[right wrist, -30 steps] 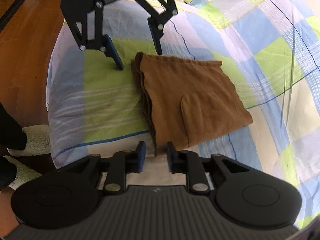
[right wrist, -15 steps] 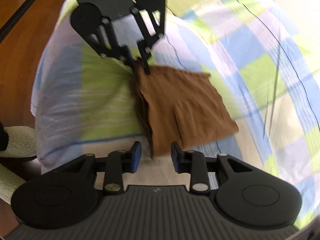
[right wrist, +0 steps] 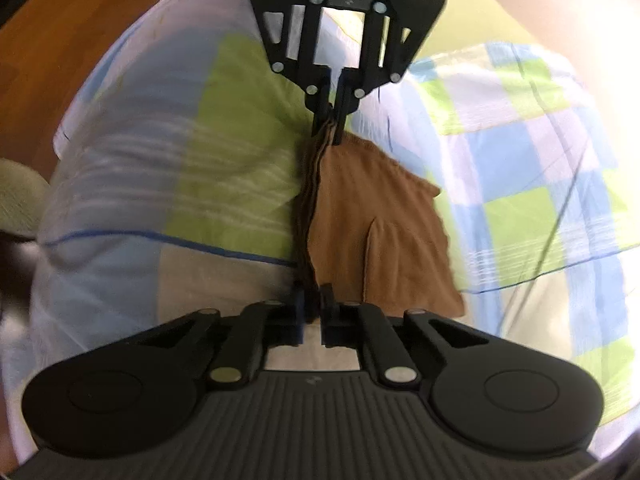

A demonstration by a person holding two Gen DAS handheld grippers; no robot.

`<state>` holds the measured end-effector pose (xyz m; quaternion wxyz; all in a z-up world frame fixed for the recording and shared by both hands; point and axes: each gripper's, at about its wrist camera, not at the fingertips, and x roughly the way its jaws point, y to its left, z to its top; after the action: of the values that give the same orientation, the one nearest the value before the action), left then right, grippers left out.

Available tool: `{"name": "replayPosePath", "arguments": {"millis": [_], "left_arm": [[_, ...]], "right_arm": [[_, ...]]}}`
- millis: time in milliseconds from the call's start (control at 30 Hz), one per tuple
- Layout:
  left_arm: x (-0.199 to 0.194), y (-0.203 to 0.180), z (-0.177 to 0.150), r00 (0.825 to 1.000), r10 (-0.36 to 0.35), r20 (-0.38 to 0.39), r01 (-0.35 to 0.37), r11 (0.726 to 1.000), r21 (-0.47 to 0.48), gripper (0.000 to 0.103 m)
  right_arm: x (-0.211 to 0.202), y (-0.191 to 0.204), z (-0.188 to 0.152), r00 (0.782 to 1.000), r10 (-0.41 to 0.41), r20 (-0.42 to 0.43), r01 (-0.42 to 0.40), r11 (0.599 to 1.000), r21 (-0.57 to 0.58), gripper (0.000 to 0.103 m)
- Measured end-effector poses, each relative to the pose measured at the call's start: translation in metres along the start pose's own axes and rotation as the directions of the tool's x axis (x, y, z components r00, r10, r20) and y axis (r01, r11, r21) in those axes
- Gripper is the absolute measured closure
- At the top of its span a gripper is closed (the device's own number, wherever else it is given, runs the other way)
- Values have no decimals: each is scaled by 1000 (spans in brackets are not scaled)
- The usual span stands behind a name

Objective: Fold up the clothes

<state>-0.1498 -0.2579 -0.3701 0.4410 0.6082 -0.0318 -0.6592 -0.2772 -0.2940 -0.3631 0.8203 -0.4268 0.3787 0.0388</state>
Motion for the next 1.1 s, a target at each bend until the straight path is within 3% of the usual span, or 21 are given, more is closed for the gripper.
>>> {"name": "replayPosePath", "arguments": {"millis": [67,133,233,367,533,600,800,933,1033,1100], "left_arm": [[-5,20,0,998,-56,10,57,997,-51,99],[-12,53,1,992,-125,33,128,985,-116,99],[-13,81,1,984,-170,44,175,970,-170,99],[-13,136,-7,977,-208,41,211,941,-265,99],[4,177,-25,976,-217,7,203,903,-379,99],[2,187,-27,975,-220,-17,195,897,-397,99],[55,195,-20,972,-226,-65,177,884,-433,99],[63,208,-24,972,-223,-81,163,876,-455,97],[73,213,-29,964,-249,-94,174,858,-483,82],[75,217,-34,959,-264,-99,178,838,-516,66]], "right_arm": [[-9,-30,4,996,89,14,-90,988,124,101],[-14,-68,6,979,199,36,-202,946,254,101],[-10,-127,0,942,329,70,-324,831,451,101],[5,-179,-9,922,376,86,-355,738,574,101],[37,-240,-18,931,356,85,-316,666,675,101],[52,-252,-22,928,365,82,-317,651,689,101],[112,-280,-47,906,420,55,-332,623,708,101],[124,-287,-58,903,427,51,-334,621,709,101],[135,-287,-63,890,454,47,-349,611,711,100],[143,-280,-64,875,482,39,-359,594,720,99]]}}
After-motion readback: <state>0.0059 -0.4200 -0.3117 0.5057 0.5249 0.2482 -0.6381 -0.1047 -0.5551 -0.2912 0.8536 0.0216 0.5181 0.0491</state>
